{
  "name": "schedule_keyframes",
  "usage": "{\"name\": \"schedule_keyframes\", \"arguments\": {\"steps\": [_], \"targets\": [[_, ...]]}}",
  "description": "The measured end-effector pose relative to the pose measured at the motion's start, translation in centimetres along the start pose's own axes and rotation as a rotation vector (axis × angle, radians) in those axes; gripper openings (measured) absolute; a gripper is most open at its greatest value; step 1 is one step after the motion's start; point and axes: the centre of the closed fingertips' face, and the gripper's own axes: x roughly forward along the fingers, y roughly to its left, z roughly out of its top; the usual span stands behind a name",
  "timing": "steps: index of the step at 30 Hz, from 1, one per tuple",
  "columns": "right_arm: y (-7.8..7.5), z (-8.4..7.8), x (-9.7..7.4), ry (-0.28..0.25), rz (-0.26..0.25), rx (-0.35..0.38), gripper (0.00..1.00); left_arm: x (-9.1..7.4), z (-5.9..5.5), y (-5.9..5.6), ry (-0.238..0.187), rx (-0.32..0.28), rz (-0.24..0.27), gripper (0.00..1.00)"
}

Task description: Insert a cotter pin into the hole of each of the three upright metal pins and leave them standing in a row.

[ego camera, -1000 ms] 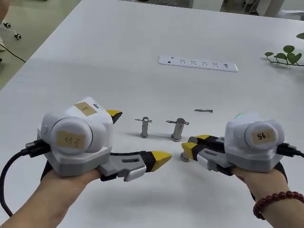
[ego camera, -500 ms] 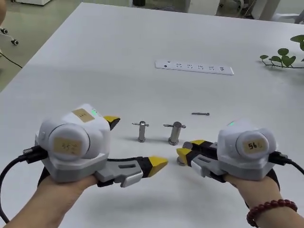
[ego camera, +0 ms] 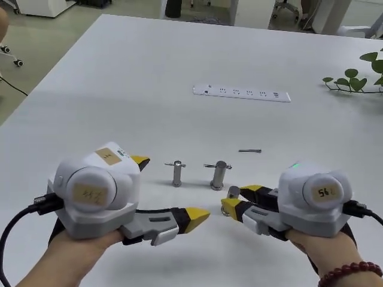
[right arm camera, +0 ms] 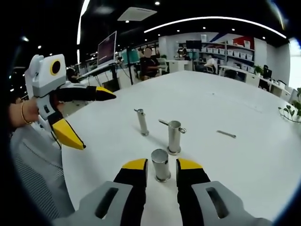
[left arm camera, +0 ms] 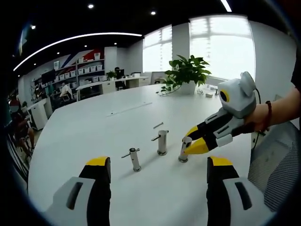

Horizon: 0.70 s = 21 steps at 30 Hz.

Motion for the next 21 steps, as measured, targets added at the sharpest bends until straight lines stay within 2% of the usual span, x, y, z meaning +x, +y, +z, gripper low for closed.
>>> {"name": "schedule_keyframes", "arguments": {"steps": [2, 6, 12, 13, 18, 21], "targets": [[-0.1, -0.2, -0.2, 0.028, 0.003, 0.007, 0.21, 0.0, 0.1, 0.1, -0.004, 0.003, 0.007, 0.83], [-0.6, 0.5, -0.9, 0.008, 0.01, 0.029, 0.21, -0.1, 0.1, 0.2, -0.006, -0.002, 0.012, 0.83], [-1.3, 1.6, -2.1, 0.01, 0.04, 0.014, 0.24, -0.1, 0.2, 0.2, -0.013, -0.003, 0.011, 0.83], [-1.3, 1.7, -2.3, 0.019, 0.058, 0.007, 0.24, -0.1, 0.2, 0.1, -0.012, -0.004, 0.01, 0.83], [-0.9, 1.2, -2.4, 0.046, 0.101, 0.015, 0.26, -0.1, 0.1, 0.1, -0.008, 0.0, 0.008, 0.83], [-1.1, 1.4, -2.8, 0.054, 0.104, -0.006, 0.27, -0.1, 0.1, 0.2, -0.008, -0.003, 0.011, 0.83]]}}
